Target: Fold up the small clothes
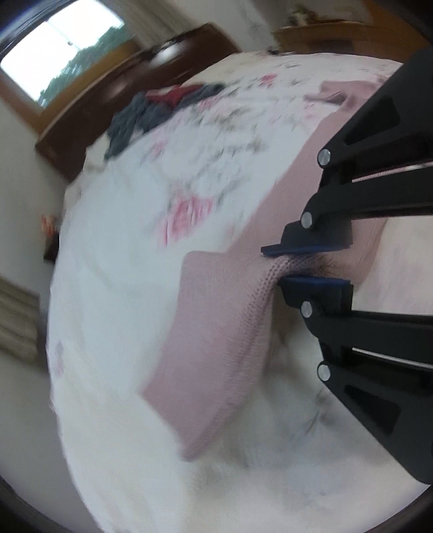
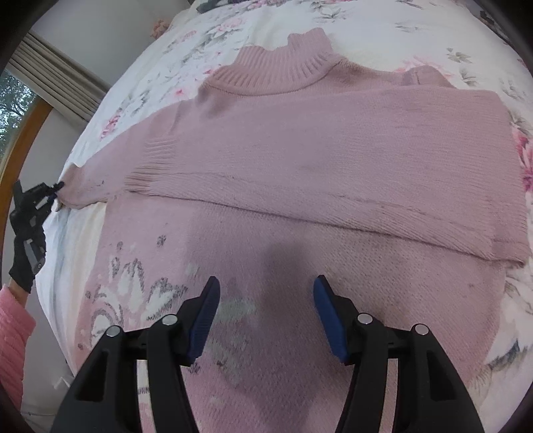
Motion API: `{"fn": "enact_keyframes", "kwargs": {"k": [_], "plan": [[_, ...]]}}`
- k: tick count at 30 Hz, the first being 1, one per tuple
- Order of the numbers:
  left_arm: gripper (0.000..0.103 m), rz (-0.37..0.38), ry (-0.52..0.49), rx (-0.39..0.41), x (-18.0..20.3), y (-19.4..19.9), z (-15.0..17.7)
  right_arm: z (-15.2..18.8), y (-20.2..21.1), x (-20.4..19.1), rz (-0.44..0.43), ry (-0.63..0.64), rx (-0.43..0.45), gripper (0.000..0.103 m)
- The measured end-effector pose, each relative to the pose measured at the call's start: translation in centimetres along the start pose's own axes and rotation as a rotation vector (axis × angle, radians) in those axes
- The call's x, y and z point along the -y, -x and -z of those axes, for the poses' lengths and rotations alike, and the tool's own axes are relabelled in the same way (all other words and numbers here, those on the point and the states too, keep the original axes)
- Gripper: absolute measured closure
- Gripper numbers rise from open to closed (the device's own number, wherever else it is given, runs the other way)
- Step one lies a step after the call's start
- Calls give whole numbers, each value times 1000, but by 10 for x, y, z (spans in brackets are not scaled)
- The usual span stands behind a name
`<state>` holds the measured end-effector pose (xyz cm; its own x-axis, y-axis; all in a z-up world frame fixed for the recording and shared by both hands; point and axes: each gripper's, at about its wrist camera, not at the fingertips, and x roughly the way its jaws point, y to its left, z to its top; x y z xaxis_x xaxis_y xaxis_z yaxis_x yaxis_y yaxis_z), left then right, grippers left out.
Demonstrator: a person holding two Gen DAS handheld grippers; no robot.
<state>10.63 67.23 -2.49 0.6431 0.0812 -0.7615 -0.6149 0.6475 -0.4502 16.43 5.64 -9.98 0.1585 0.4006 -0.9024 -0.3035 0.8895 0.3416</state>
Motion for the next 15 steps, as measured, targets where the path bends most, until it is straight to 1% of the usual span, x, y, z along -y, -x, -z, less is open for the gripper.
{"fn": "enact_keyframes", "kwargs": {"k": [4, 6, 10, 15], "plan": [[94, 74, -128, -10, 53, 11, 20, 5, 12, 4, 0, -7, 18, 44], [94, 129, -171, -25, 83, 14, 35, 6, 16, 8, -4, -16, 25, 44], [94, 227, -204, -61, 129, 10, 66, 9, 25, 15, -8, -25, 38, 44], [94, 310, -261, -109, 185, -4, 112, 12, 32, 26, -12, -42, 52, 44]]}}
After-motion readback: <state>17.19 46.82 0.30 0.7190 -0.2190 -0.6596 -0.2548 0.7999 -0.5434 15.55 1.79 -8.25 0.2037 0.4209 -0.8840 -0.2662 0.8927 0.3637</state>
